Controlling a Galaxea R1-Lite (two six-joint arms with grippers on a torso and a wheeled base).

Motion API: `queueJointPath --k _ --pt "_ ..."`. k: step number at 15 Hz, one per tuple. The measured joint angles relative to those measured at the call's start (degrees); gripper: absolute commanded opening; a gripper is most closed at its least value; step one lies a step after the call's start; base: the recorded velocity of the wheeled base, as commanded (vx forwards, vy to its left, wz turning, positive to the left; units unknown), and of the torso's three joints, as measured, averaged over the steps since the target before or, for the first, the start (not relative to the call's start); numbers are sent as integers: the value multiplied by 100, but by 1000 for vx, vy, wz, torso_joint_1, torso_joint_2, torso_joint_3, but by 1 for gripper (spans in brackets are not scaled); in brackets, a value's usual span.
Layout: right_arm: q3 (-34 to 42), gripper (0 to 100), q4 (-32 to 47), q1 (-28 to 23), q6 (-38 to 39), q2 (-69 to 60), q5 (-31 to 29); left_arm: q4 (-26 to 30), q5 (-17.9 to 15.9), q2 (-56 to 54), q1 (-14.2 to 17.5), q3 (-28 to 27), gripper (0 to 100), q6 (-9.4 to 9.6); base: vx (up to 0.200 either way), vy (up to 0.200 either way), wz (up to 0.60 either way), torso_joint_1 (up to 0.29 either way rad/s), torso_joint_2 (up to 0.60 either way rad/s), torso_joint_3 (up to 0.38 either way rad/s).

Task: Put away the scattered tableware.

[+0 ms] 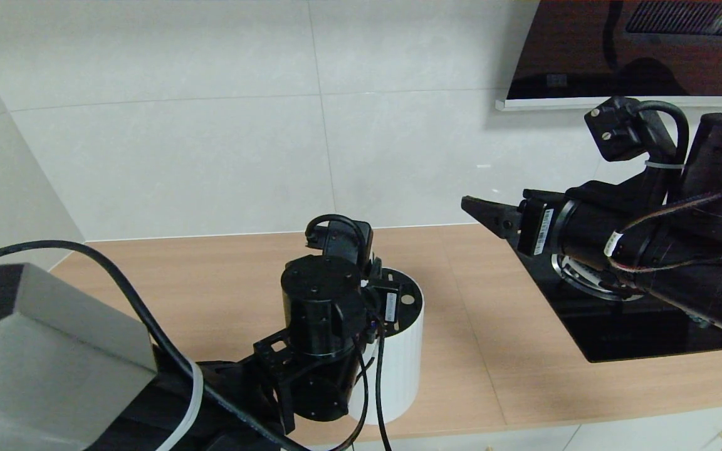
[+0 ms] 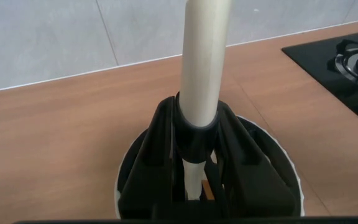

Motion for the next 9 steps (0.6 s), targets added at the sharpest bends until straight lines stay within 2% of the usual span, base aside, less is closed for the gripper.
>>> queueJointPath --k 1,2,9 --pt "0 100 -2 0 0 0 0 0 2 4 0 0 0 0 0 0 0 0 0 0" --pt "5 100 0 0 0 0 0 0 2 6 0 0 100 0 0 0 0 0 0 0" --pt "20 100 0 4 0 2 2 0 2 9 0 17 100 0 0 0 0 0 0 0"
